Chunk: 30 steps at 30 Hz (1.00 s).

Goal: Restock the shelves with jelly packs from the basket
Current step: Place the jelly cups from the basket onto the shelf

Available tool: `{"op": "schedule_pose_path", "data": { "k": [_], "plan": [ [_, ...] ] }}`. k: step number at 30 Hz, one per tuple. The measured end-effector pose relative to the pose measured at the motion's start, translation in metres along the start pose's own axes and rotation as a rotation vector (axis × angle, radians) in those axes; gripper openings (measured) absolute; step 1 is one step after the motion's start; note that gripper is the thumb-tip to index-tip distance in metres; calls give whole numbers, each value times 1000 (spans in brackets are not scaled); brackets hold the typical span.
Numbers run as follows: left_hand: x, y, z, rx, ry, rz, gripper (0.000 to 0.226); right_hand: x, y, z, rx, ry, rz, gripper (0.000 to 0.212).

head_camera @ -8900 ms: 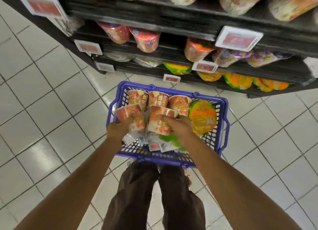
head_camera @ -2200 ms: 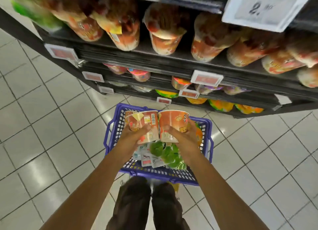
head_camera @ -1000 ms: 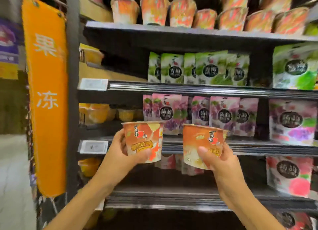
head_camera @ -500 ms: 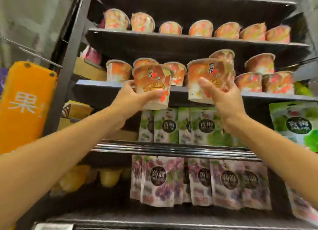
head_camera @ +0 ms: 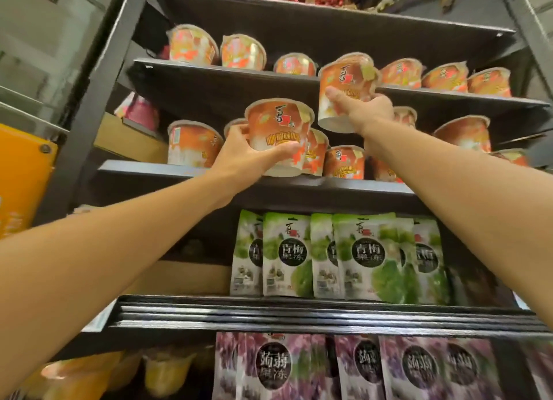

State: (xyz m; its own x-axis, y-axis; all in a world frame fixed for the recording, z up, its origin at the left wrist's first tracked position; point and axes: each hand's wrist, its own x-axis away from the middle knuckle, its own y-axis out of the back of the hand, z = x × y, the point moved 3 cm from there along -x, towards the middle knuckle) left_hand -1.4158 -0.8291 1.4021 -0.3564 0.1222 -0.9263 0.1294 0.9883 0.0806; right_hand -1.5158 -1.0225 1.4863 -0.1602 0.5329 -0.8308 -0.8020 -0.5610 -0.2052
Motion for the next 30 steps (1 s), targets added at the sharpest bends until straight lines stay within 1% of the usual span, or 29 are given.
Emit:
{"op": "schedule_pose_path", "data": {
  "k": [4,7,9,11,15,17,18,19,20,21,22,23,24,25,26,27,28,30],
  "plan": [
    [1,1,9,28,-34,-12,96,-16,-14,-14,75,-6,4,103],
    [2,2,11,33,-50,-4,98,-26,-21,-24,139,-14,2,95],
    [4,2,10,33,-60,2,99,-30,-25,-29,189,-46,13,95],
    [4,2,10,40,-71,6,100,-34,-31,-31,250,-69,45,94],
    [6,2,12,48,-85,7,97,-33,-40,-33,333,-49,116,87],
    [6,2,12,49,-79,2,97,-29,-42,-36,376,-77,142,94],
    [6,2,11,48,-75,-1,96,-25,-40,-37,413,-62,110,97],
    [7,4,8,45,-70,-2,94,-20,-37,-38,445,9,30,94],
    [8,6,4,42,-64,2,93,-12,-31,-38,451,141,-95,81],
    [7,9,-1,46,-57,12,90,-2,-24,-38,433,322,-235,61],
    [6,13,-7,54,-54,26,84,11,-18,-38,404,489,-330,42],
    [1,17,-14,60,-57,36,74,20,-13,-41,393,572,-335,30],
    [-6,21,-23,59,-62,37,65,25,-12,-46,412,578,-271,27],
    [-15,24,-31,53,-68,25,62,28,-12,-53,460,542,-165,32],
    [-24,26,-38,44,-70,5,65,33,-13,-60,538,517,-75,39],
    [-34,27,-45,30,-72,-24,74,39,-14,-66,631,547,-33,45],
    [-44,28,-50,10,-80,-55,83,45,-13,-69,705,609,-26,47],
    [-63,26,-56,-42,-84,-97,94,58,-11,-71,771,717,-51,44]
  ]
}}
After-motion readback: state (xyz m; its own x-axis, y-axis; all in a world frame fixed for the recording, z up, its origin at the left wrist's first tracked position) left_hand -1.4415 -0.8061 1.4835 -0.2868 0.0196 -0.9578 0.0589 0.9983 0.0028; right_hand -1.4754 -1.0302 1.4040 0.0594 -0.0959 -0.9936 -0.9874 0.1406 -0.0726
